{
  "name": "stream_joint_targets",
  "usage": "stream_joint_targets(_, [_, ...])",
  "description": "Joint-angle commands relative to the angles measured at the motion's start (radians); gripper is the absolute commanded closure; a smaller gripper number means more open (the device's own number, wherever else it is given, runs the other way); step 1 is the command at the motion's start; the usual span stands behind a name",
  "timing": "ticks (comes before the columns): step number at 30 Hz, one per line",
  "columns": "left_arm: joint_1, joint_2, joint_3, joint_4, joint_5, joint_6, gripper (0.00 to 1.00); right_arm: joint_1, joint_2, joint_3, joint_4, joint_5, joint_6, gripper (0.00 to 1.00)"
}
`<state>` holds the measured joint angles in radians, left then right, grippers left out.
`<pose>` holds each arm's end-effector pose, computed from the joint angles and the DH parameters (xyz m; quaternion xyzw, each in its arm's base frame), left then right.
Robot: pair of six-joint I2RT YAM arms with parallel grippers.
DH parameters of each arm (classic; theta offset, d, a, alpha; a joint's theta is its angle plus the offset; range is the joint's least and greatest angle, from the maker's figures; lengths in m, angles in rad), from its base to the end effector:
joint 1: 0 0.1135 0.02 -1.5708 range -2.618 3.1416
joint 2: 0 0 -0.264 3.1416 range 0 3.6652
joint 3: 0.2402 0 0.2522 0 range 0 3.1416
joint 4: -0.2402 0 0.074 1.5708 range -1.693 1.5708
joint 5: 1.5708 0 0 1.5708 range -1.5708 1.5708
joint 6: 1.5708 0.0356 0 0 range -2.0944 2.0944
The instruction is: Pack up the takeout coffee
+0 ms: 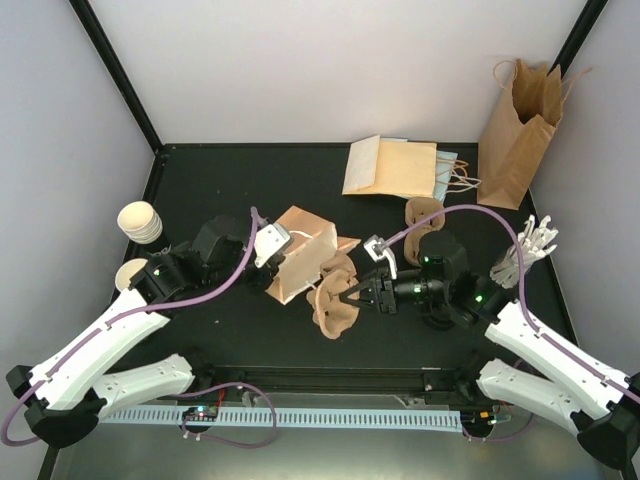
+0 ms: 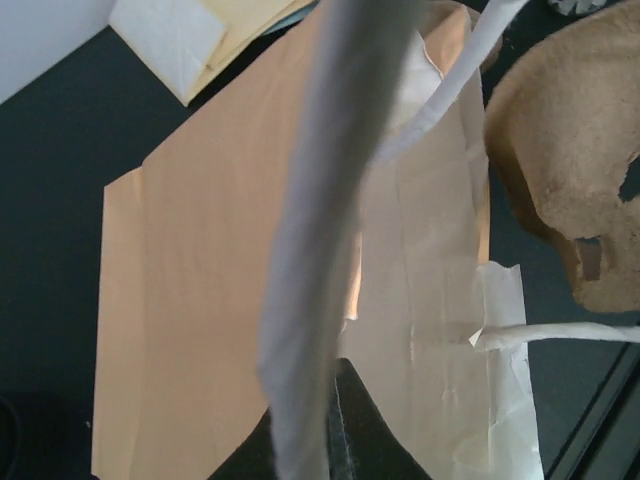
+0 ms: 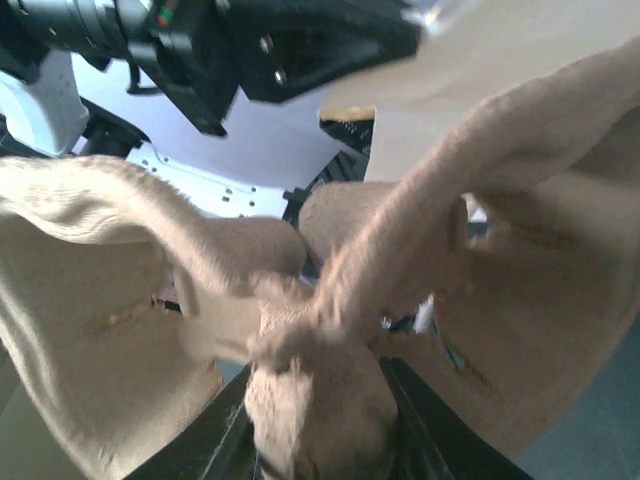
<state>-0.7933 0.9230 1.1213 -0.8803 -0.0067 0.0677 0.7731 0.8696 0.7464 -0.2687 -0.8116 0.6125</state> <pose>0.1223 -0.1239 0.3620 0.3755 0.8211 -0.1497 0.4030 0.1188 0.1520 0.3070 -0.2800 0.7437 0.5787 0.1834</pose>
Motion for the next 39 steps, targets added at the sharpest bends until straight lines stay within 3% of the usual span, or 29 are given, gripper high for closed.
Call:
stream_joint_targets(1, [-0.012, -0.012, -0.019, 0.045, 0.054, -0.024, 0.98, 0.003, -0.037, 0.041, 0.111, 0.071, 0.014, 0.69])
stream_joint_targets(12, [-0.02, -0.015, -0.016, 0.05, 0.055, -0.032, 0.98, 0.003, -0.136, 0.12, -0.002, 0.207, -0.107, 0.68])
stream_joint_targets(28, [-0.031, -0.007, 0.019, 0.053, 0.016, -0.04, 0.98, 0.003, 0.004, 0.06, 0.283, 0.07, 0.079, 0.69])
stream_joint_targets(39, [-0.032, 0.037, 0.107, 0.015, -0.052, -0.004, 0.98, 0.003, 0.02, -0.004, 0.318, 0.049, 0.113, 0.69])
